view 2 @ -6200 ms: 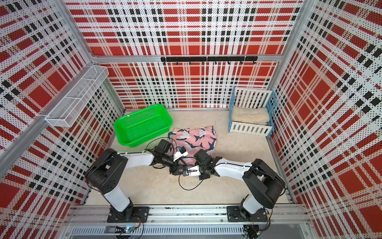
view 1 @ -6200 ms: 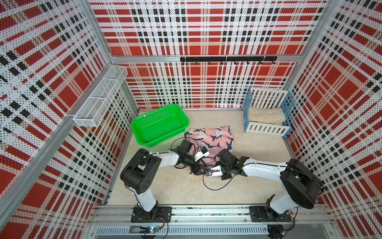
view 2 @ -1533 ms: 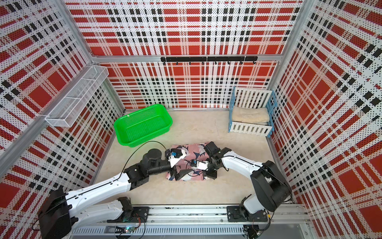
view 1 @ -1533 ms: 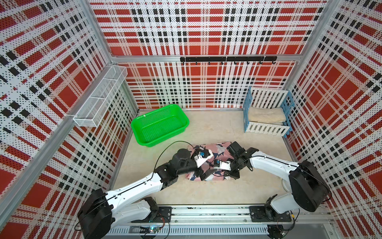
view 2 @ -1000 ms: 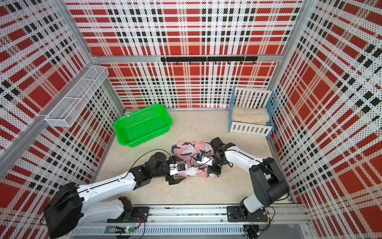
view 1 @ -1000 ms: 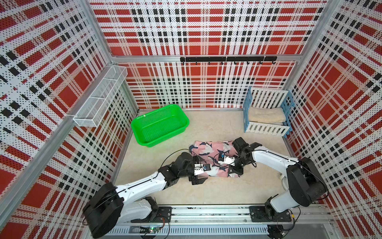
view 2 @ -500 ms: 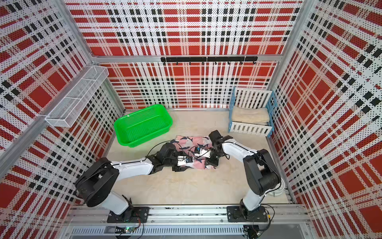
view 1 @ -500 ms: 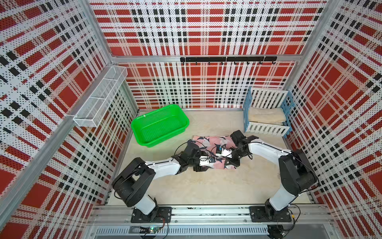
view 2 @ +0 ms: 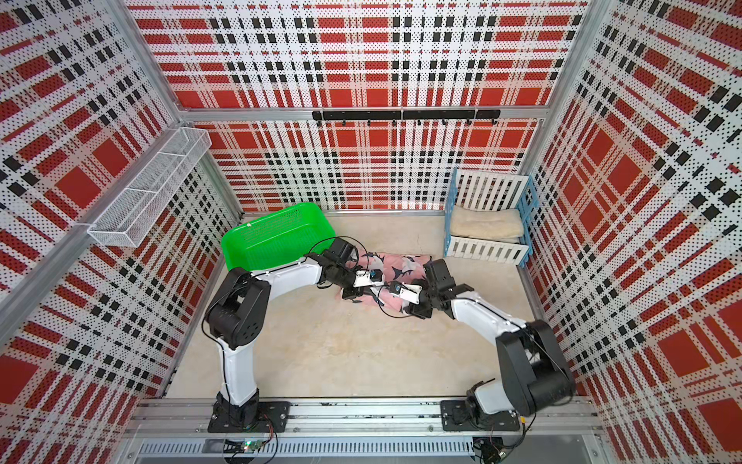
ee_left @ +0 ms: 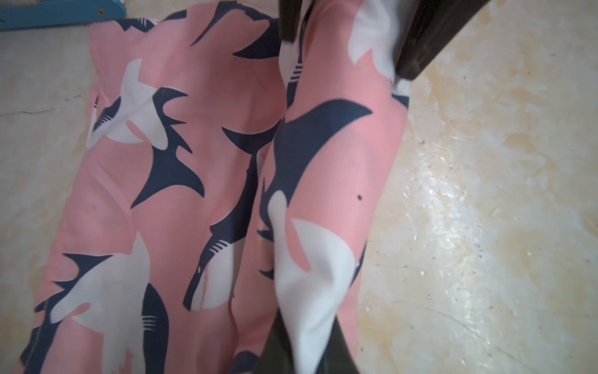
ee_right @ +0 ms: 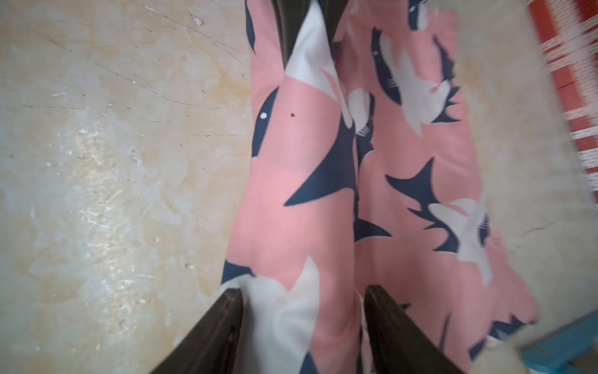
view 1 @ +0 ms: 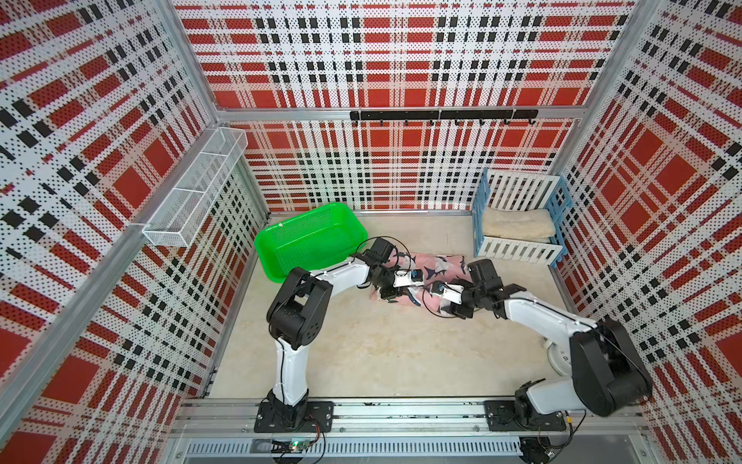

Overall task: Roll up the shorts
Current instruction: Roll the shorts at the center of the board.

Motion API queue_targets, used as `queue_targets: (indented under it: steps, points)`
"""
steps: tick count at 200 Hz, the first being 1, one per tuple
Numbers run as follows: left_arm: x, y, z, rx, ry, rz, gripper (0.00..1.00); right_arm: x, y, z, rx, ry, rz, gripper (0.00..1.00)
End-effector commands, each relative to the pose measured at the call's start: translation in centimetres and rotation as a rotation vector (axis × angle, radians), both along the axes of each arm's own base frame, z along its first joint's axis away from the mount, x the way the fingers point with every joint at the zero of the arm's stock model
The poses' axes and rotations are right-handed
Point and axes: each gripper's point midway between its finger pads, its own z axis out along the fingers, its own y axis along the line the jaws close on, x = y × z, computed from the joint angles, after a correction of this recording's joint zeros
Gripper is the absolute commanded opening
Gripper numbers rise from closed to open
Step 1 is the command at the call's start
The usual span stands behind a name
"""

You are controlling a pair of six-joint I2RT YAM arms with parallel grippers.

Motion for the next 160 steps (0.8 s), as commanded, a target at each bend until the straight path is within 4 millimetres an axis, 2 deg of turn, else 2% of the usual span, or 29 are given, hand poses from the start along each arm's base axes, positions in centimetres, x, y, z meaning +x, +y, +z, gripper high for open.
queue_targets:
  steps: [1,40,79,136,142,151,156,160]
  points:
    - [-3.8,1.4,-0.7,0.033,0.273,-0.083,0.0,2.3,-0.1,4.5,-0.005,-0.317,-0.051,0.7]
    - [-3.8,2.3,-0.7,0.02,0.445,-0.101,0.0,-0.8,2.7,5.2,-0.019,-0.387,0.066,0.71]
    - [-4.1,2.7,-0.7,0.018,0.495,-0.103,0.0,-3.5,6.2,1.9,-0.119,-0.323,0.226,0.71]
    - [-4.5,2.8,0.4,-0.009,0.51,-0.109,0.02,-1.0,7.3,-2.6,-0.205,-0.256,0.214,0.73]
    - [-4.5,2.8,0.5,-0.01,0.506,-0.11,0.03,-0.8,7.4,-3.1,-0.214,-0.23,0.215,0.71]
    - [-4.4,2.8,0.7,-0.009,0.491,-0.109,0.07,-0.5,7.5,-3.7,-0.219,-0.187,0.211,0.61]
    - [-4.3,2.8,0.8,-0.015,0.481,-0.107,0.12,-0.5,7.5,-4.0,-0.221,-0.166,0.209,0.52]
    - [-4.3,2.8,1.1,-0.022,0.466,-0.107,0.21,-0.6,7.6,-4.1,-0.216,-0.149,0.215,0.46]
